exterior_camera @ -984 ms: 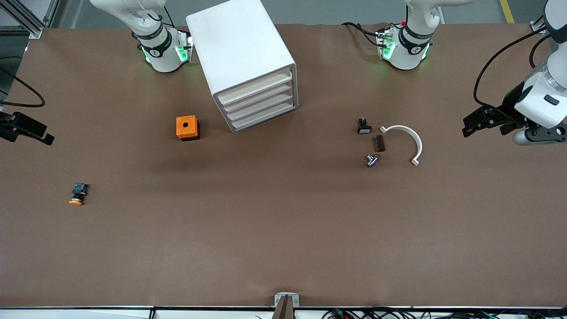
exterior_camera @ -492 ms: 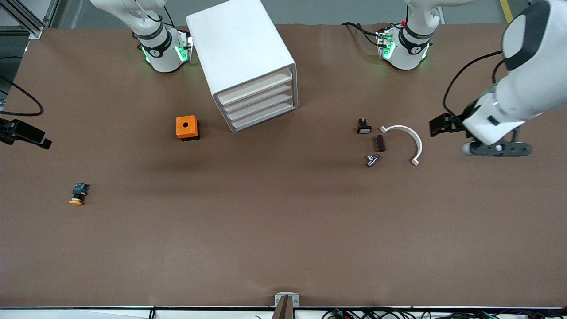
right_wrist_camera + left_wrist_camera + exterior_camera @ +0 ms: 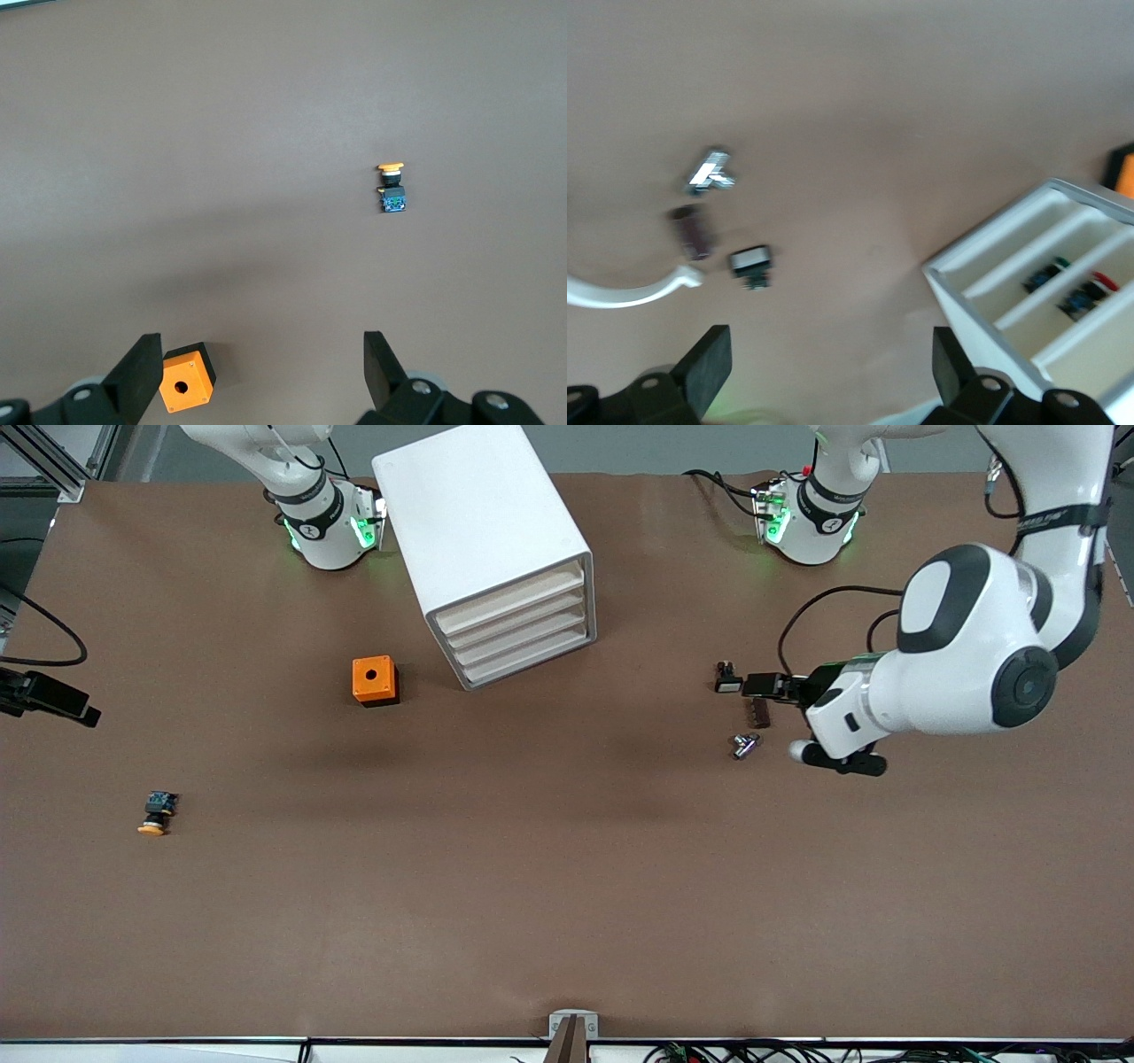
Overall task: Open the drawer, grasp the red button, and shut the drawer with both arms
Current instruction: 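Move the left gripper from rest toward the white drawer cabinet, then reach the left gripper to the drawer front of the cabinet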
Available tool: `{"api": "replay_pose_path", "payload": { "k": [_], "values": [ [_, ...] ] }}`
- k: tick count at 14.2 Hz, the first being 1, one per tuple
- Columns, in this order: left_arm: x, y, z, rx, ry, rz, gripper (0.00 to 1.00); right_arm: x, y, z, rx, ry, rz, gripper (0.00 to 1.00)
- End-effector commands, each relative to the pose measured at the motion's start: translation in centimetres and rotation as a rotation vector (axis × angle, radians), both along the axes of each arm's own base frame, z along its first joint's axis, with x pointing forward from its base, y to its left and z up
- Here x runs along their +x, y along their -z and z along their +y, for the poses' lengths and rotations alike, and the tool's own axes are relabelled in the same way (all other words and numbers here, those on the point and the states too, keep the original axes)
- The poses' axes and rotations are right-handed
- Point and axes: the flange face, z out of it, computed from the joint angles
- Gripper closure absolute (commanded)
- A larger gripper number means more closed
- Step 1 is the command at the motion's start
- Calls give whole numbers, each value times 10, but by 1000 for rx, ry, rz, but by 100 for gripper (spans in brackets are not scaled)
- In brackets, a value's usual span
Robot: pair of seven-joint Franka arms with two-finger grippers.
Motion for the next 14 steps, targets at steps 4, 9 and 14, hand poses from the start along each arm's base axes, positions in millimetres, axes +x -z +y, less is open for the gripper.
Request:
{"api": "replay_pose_path", "payload": {
  "k": [4, 9, 14],
  "values": [
    [1, 39, -58, -223, 24, 48, 0, 1, 1, -3, -11, 6, 3, 0],
    [-17, 65, -105, -403, 5, 88, 0, 10, 19, 3, -6, 1, 29, 0],
    [-42, 119, -145, -548, 32, 83, 0, 16, 31, 13, 0, -12, 44, 0]
  ]
}}
